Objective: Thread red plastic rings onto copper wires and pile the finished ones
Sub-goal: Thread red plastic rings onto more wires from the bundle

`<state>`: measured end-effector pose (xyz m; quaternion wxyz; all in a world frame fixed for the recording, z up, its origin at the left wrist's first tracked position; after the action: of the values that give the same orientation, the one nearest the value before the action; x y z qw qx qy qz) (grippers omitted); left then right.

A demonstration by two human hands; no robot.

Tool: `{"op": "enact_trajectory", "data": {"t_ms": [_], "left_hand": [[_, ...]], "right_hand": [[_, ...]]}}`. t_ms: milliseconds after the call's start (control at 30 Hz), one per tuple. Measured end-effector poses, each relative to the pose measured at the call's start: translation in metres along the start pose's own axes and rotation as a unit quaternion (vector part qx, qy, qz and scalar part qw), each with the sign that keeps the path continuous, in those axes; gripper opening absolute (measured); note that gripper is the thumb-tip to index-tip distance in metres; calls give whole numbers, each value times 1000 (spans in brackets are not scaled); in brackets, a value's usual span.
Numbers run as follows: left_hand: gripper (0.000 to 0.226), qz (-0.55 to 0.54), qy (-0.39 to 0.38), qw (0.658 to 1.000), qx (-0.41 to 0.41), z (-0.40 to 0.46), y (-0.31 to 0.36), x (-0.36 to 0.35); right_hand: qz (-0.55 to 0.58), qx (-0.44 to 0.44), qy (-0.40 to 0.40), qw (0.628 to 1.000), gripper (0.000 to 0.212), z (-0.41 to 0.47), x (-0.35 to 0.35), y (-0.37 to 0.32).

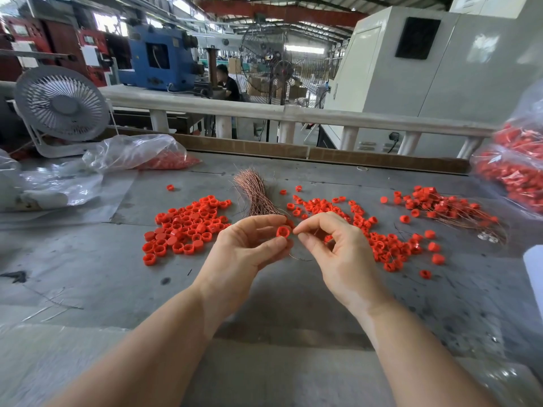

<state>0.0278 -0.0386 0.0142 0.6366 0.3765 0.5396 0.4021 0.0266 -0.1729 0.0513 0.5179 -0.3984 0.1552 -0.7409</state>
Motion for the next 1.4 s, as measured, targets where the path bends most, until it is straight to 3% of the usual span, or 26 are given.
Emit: {"op": "enact_trajectory", "data": {"t_ms": [733,1400], "left_hand": [[23,-60,6,997,53,-2,-2,-2],[21,-113,18,985,129,-4,-7,-3]], "right_hand": [[14,-41,-11,999,32,-1,-2,2],[18,-44,-5,999,21,0,1,3]]}}
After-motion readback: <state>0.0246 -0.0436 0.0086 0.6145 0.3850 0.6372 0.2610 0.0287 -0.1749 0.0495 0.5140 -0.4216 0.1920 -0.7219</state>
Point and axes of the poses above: each hand's wrist, its own z-axis towards the middle knuckle, its own x-axis out of the back of the hand, y = z × x, the point moved 7 cm from there along z, towards the middle knuckle, and after that the axes turned 2 degrees about x, right-handed, at the moved point
